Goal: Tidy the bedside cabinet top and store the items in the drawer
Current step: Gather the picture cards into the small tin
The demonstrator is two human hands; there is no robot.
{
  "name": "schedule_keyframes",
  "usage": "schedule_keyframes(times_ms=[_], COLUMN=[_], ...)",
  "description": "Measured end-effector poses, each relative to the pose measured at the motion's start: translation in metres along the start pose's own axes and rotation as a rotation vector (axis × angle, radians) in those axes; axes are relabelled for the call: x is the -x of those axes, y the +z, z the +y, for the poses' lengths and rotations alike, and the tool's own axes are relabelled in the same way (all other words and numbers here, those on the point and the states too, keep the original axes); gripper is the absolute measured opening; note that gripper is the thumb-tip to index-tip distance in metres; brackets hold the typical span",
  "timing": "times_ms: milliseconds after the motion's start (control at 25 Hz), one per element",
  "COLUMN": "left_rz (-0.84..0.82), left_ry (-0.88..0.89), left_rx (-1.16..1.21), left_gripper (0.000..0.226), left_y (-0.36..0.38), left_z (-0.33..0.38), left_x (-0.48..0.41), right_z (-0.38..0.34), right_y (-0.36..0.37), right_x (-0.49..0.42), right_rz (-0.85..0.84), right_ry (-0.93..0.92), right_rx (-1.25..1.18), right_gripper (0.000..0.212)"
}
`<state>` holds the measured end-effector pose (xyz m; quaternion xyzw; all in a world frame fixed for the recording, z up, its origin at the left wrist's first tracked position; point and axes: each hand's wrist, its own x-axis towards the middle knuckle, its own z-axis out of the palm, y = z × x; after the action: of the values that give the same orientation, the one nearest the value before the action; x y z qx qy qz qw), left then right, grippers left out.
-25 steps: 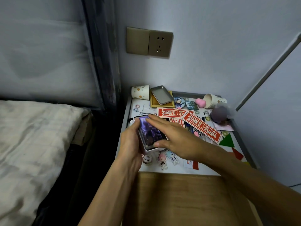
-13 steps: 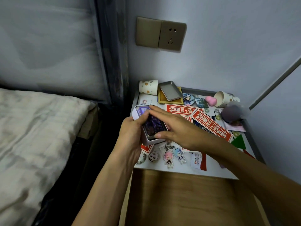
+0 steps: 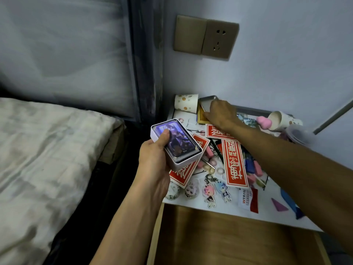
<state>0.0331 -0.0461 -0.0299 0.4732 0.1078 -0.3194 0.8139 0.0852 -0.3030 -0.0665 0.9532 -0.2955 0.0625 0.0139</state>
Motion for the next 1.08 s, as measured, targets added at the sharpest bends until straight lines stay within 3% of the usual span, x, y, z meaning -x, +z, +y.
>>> schedule_keyframes(times_ms=[200,400,520,640,800,960,1080], left_rz=[0.0,-0.037,-0.062,-0.079,-0.118,-0.176,-0.192], left_ry=[-0.001,-0.009,-0.009,-0.026,-0.051,-0.071,-0.07], left_rx=[-0.012,-0.021,-0.06,-0.09,-0.144,-0.19,-0.237], left_gripper=[0.033,0.03,0.027,0.026,0.029,0.028,0.028], left_y=[-0.007,0.001,0.012,0.024,0.037,0.046,0.048], left_z=[0.0,0.002,-0.004,-0.02,-0.05,-0.073,-0.086], left_x=[-0.007,0.007,0.02,0.031,0.042,0.05,0.049], right_z=[-0.012,0.009,0.025,0.038,0.048,0.059,0.065], right_y=[0.001,-0.048,-0.09,-0.12,-0.123,-0.095,-0.072], right_x=[-0.008,0.022,0.085,0.162,0.227,0.253,0.26], right_rz=[0.034,0.151,0.115,0.113,0.019,-0.044,-0.051], right_ry=[-0.051,-0.106,-0.067,0.135,0.362,0.497,0.463], right_rx=[0.118,0.003,-0.415,-0.923,-1.485,-1.6,-1.416], right_gripper=[0.022,0.021,0.016,0.025,0.022,0.023,0.017])
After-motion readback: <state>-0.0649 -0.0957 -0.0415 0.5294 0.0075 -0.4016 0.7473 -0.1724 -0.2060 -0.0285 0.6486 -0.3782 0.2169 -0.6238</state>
